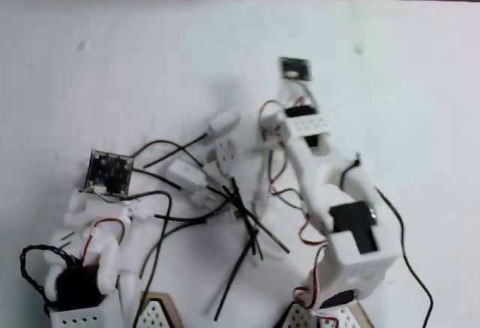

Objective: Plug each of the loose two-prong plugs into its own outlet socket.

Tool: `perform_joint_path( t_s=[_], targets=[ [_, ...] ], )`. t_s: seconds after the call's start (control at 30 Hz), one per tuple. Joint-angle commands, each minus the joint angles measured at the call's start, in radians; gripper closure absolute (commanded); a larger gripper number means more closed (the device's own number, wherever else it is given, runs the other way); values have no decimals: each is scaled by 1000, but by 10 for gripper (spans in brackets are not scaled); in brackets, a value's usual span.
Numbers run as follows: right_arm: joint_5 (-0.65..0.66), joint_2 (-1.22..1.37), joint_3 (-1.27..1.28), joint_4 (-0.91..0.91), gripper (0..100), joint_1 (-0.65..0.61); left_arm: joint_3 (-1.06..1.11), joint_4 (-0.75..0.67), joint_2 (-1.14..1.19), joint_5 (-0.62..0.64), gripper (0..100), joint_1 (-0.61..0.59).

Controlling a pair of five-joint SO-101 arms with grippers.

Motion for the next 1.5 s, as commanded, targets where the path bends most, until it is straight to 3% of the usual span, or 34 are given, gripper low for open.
perform_joint_path(
  t_s=[0.0, 0.33, 0.6, 0.87, 1.07, 1.27, 1.47],
  targets=[
    [-52, -170, -32, 93, 981, 82, -5, -26, 4, -11, 976, 1],
    [-87, -412, -31, 415, 981, 278, -3, -25, 4, -11, 976, 1],
    [-173, -369, 5, 472, 981, 529, -3, -23, 4, -11, 976, 1],
    [-235, -326, 37, 450, 973, 524, -3, -21, 4, -11, 976, 1],
    [-229, -334, 38, 478, 772, 438, -3, -21, 4, -11, 976, 1],
    [-8, -400, 26, 503, 759, 344, -2, -21, 4, -11, 976, 1],
    [488, -513, 25, 495, 759, 337, -2, -20, 4, -11, 976, 1]
  ],
)
